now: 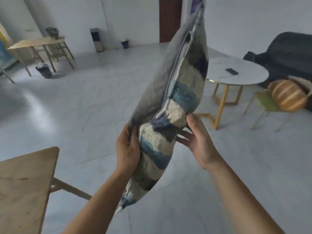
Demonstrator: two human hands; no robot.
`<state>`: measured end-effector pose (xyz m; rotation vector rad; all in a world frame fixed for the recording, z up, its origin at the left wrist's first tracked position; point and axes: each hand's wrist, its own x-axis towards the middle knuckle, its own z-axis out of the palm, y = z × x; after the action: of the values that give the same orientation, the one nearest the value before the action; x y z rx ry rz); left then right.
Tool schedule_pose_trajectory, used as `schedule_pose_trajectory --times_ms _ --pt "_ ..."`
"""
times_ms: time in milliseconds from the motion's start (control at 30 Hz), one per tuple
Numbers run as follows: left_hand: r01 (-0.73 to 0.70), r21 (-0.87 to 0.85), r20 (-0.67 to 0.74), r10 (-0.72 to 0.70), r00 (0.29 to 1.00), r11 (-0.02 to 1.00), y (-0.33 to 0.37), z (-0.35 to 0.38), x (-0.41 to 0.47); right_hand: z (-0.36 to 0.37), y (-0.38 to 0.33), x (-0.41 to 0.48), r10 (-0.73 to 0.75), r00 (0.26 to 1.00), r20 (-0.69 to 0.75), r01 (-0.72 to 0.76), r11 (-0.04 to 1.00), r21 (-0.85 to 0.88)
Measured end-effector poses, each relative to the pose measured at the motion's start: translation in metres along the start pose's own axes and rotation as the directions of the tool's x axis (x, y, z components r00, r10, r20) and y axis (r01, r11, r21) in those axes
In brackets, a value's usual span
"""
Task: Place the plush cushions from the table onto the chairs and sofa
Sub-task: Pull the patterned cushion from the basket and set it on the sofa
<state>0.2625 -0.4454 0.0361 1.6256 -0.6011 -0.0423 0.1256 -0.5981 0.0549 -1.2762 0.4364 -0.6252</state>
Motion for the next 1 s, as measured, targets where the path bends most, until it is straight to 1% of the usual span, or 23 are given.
schedule_pose_trajectory --times_ms 67,133,300,400,433,500,567,600,667,700,767,833,867,900,967,1000 --pt "-0.010 -0.008 0.001 0.010 1.000 1.000 0.014 0.054 -0.001 -0.064 -0.005 -0.003 0.040 0.996 -0.077 -0.041 0.999 -0.013" --pt "-0.024 -0.009 0.034 0.025 0.999 1.000 0.028 0.110 -0.008 -0.124 -0.008 -0.004 0.062 0.982 -0.179 -0.071 0.997 -0.044" --pt "0.064 -0.102 0.160 -0.048 0.986 0.993 0.052 0.234 -0.032 -0.254 -0.005 -0.023 0.156 0.904 -0.399 -0.204 0.976 -0.079" --pt "0.115 -0.137 0.263 -0.075 0.962 0.984 0.064 0.302 -0.035 -0.325 -0.002 -0.027 0.180 0.847 -0.499 -0.225 0.974 -0.030" --pt "0.122 -0.145 0.302 -0.074 0.950 0.982 0.070 0.326 -0.038 -0.348 -0.003 -0.027 0.201 0.843 -0.500 -0.226 0.974 0.010" --pt "0.161 -0.144 0.390 -0.094 0.916 0.976 0.075 0.377 -0.041 -0.393 -0.008 -0.023 0.245 0.834 -0.494 -0.196 0.969 0.148" --pt "0.256 -0.138 0.454 -0.169 0.875 0.957 0.073 0.431 -0.034 -0.441 -0.013 -0.017 0.263 0.803 -0.535 -0.139 0.955 0.261" --pt "0.268 -0.143 0.498 -0.165 0.851 0.953 0.075 0.461 -0.028 -0.469 -0.016 -0.012 0.245 0.773 -0.586 -0.091 0.956 0.280" --pt "0.305 -0.228 0.610 -0.108 0.785 0.925 0.082 0.529 -0.016 -0.525 -0.034 -0.001 0.166 0.679 -0.715 0.001 0.974 0.227" --pt "0.341 -0.283 0.668 -0.071 0.740 0.896 0.090 0.563 -0.015 -0.553 -0.047 0.005 0.112 0.633 -0.766 0.036 0.984 0.175" --pt "0.454 -0.331 0.788 -0.023 0.616 0.827 0.098 0.631 -0.010 -0.607 -0.074 0.014 0.025 0.538 -0.842 0.073 0.994 0.075" --pt "0.532 -0.281 0.872 -0.020 0.490 0.798 0.111 0.706 -0.007 -0.666 -0.104 0.020 -0.073 0.462 -0.884 0.068 0.997 -0.046" --pt "0.514 -0.245 0.899 -0.005 0.438 0.822 0.112 0.728 -0.002 -0.681 -0.115 0.019 -0.125 0.429 -0.894 0.064 0.992 -0.107" --pt "0.495 -0.230 0.911 0.007 0.411 0.838 0.118 0.764 0.001 -0.706 -0.129 0.020 -0.174 0.394 -0.902 0.057 0.985 -0.164" --pt "0.419 -0.162 0.901 -0.039 0.431 0.894 0.137 0.826 0.005 -0.747 -0.152 0.018 -0.260 0.325 -0.909 0.040 0.964 -0.262" --pt "0.393 -0.164 0.912 -0.013 0.411 0.905 0.153 0.869 -0.001 -0.775 -0.166 0.013 -0.299 0.275 -0.914 0.015 0.952 -0.307"
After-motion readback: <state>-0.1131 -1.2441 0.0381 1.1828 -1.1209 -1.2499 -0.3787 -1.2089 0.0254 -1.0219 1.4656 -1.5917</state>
